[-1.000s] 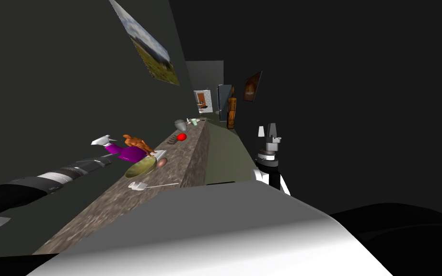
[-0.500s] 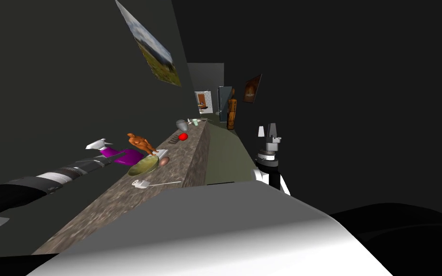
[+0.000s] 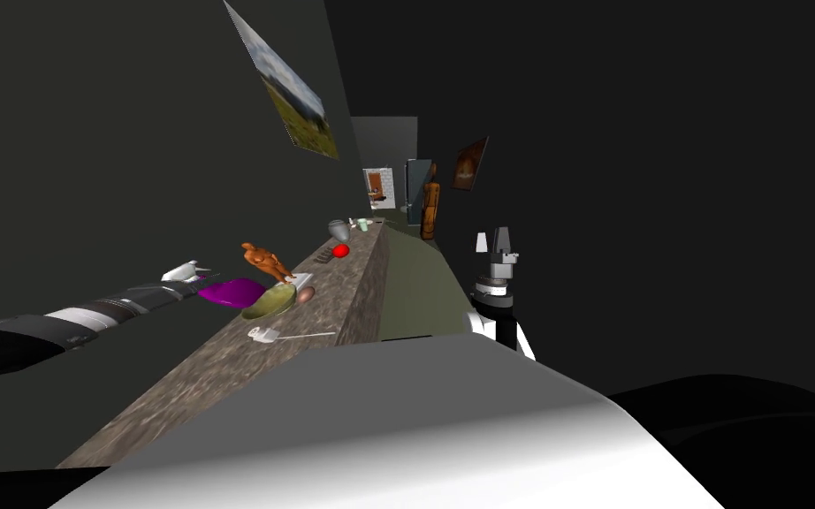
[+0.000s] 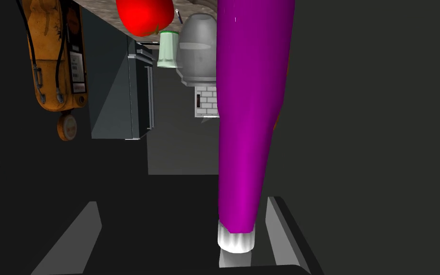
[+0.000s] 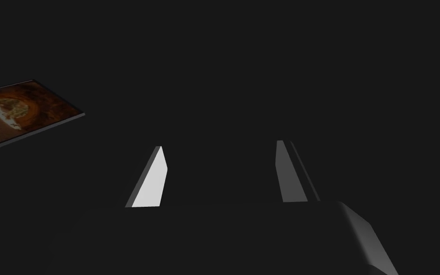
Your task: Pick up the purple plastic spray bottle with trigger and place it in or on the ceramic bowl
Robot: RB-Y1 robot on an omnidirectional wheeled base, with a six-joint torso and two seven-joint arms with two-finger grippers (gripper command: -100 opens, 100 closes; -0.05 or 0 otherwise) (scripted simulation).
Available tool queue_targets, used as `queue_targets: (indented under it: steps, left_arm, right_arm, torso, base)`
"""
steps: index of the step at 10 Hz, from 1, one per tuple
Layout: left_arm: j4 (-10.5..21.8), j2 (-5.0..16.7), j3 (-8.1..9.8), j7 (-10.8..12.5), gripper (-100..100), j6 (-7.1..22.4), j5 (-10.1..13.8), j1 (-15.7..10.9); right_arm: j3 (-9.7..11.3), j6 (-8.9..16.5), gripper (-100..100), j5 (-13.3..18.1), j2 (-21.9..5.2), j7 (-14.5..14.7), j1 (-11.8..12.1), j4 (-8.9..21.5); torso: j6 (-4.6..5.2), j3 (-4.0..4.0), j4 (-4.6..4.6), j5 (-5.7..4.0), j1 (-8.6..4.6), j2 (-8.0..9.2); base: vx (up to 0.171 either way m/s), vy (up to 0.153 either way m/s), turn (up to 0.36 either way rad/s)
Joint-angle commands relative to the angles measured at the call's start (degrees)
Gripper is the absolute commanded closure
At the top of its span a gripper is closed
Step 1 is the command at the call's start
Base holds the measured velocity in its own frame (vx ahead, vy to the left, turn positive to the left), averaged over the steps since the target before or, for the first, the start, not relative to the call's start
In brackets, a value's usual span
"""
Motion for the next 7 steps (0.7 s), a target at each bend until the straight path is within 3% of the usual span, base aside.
queue_targets:
  steps: [1,3,4,5,7]
  left_arm:
    - [0.08,1.73,0.42,1.41,-100,-0.29,0.32,0.14]
    - [-0.22,4.05,1.32,3.14,-100,-0.62,0.83,0.87]
    - [-0.64,3.27,1.67,2.53,-100,-0.41,0.77,1.45]
    - [-0.67,3.38,1.77,2.7,0,-0.45,0.8,1.53]
    - [-0.67,3.37,1.76,2.69,0,-0.45,0.8,1.52]
  right_arm:
    - [0.0,0.0,0,0.0,0.0,0.0,0.0,0.0]
    - [0.0,0.0,0,0.0,0.0,0.0,0.0,0.0]
    - [0.0,0.0,0,0.0,0.0,0.0,0.0,0.0]
    - [0.0,0.0,0,0.0,0.0,0.0,0.0,0.0]
    - [0.0,0.0,0,0.0,0.0,0.0,0.0,0.0]
  torso:
    - [0.0,0.0,0.0,0.0,0.0,0.0]
    - [0.01,-0.01,0.0,0.01,0.01,-0.01]
    - [0.0,0.0,0.0,0.01,0.02,0.0]
    - [0.02,0.0,0.0,0.04,0.07,0.01]
    - [0.02,0.01,0.0,0.05,0.13,0.02]
  base:
    - [0.008,-0.028,0.067]
    - [0.009,-0.023,0.066]
    - [0.003,-0.01,0.014]
    - [0.0,0.0,0.0]
    - [0.0,0.0,0.0]
